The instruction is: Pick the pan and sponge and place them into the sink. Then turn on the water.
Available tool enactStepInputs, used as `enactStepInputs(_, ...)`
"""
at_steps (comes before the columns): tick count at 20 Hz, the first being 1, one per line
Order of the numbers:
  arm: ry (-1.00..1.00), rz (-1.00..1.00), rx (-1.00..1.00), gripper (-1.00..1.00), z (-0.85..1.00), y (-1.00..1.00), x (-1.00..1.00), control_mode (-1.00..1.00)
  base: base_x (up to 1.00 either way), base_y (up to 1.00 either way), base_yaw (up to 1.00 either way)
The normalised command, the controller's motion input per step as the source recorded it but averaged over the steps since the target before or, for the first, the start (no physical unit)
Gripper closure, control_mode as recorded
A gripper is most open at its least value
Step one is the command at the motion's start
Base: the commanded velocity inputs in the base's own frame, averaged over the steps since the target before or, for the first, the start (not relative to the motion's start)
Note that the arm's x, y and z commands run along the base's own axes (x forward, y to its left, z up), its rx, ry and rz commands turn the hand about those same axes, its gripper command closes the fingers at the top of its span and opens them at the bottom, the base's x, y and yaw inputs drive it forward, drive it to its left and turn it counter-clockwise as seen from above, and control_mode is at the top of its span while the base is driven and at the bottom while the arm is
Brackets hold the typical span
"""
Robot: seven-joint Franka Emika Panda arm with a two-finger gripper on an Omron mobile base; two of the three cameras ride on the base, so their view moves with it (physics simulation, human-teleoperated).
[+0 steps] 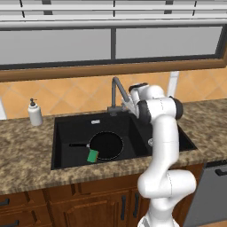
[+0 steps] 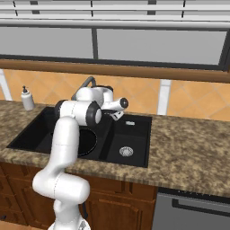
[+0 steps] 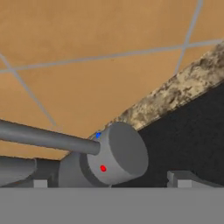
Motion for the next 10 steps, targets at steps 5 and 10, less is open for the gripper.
enactStepInputs(5,0.00,0.00,0.04,-1.00,-0.07,0.02,0.33,-1.00,0.00,0.00,0.00)
enactStepInputs(10,0.00,0.00,0.01,1.00,-0.19,0.07,0.28,-1.00,0.00,0.00,0.00)
